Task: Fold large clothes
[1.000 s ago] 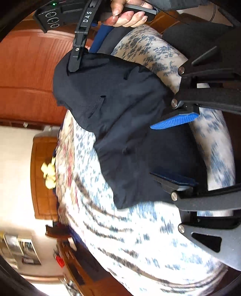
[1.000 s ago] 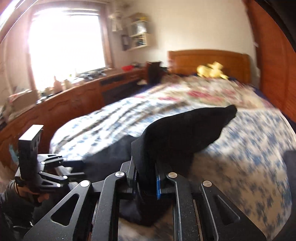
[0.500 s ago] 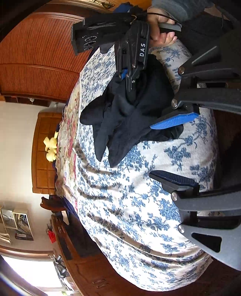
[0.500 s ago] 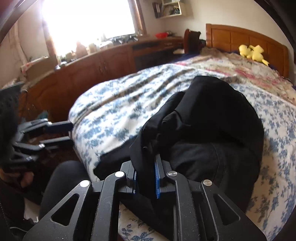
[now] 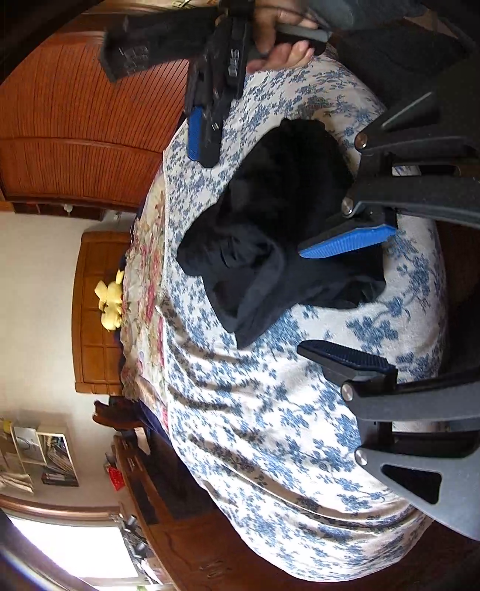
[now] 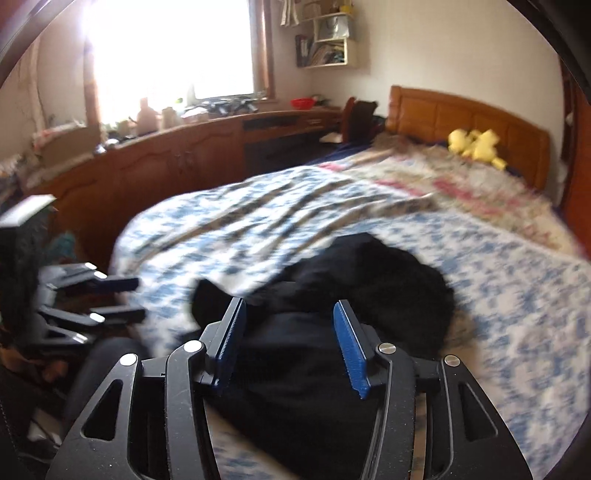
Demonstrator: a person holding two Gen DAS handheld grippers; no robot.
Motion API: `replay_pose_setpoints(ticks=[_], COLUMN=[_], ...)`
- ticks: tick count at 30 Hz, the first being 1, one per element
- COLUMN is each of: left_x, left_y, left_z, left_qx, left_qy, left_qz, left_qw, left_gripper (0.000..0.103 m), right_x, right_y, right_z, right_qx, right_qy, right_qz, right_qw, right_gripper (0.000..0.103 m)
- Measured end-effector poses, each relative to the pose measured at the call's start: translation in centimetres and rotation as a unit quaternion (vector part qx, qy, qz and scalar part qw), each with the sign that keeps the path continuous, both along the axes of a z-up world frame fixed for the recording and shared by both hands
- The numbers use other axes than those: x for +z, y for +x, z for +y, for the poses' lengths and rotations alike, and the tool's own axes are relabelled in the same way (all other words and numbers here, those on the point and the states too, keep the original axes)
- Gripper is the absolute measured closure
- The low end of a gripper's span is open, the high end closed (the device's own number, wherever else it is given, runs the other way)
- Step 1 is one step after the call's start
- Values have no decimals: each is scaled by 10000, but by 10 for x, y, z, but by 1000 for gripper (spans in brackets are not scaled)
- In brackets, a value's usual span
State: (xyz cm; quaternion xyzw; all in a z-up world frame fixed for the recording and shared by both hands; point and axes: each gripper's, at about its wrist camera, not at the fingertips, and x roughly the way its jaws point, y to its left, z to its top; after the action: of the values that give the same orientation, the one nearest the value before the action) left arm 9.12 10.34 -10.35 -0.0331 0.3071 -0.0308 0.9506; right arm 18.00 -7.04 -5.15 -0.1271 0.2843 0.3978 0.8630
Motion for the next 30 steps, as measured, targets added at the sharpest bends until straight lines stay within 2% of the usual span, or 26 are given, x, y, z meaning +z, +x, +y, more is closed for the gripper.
replay_pose_setpoints(ticks=[4, 9, 13, 16, 19, 23, 24, 25, 28, 30], left_x=[8, 9, 1, -5, -9, -8, -9, -10, -9, -7], left_y=[8, 24, 40, 47, 55, 59, 60, 62, 60, 55], left_z=[-12, -27, -34, -37, -35, -39, -40, -41, -40, -40], left_qx=[-90, -196, -213, -145, -123, -118, -179, -197, -181, -189], left_qy=[-71, -131, -192, -188, -391, -242, -210, -182, -174, -140], left_qz=[-84, -10, 162, 240, 384, 296, 296, 343, 354, 278], left_qw=[9999, 9997, 9995, 9994, 9984, 9992, 9992, 9991, 9991, 9993], left_gripper=[58, 58, 58, 58, 58, 58, 63, 85, 98, 100], right_x=[-18, -54, -80, -87, -87, -85, -84, -82, -76, -69], right_y=[23, 33, 31, 28, 27, 26, 25, 24, 24, 24], right_z=[-22, -39, -44, -45, -49, -49, -48, -48, -47, -47], right_qx=[-271, -148, -21, 3, 31, 30, 22, 12, -20, -12], right_qy=[-230, -352, -260, -288, -167, -132, -151, -173, -184, -136], right_qz=[153, 570, 972, 948, 982, 1006, 986, 962, 898, 841], right_qw=[9993, 9976, 9949, 9951, 9950, 9948, 9950, 9952, 9958, 9964], right_gripper=[65, 67, 67, 67, 67, 67, 67, 67, 67, 67])
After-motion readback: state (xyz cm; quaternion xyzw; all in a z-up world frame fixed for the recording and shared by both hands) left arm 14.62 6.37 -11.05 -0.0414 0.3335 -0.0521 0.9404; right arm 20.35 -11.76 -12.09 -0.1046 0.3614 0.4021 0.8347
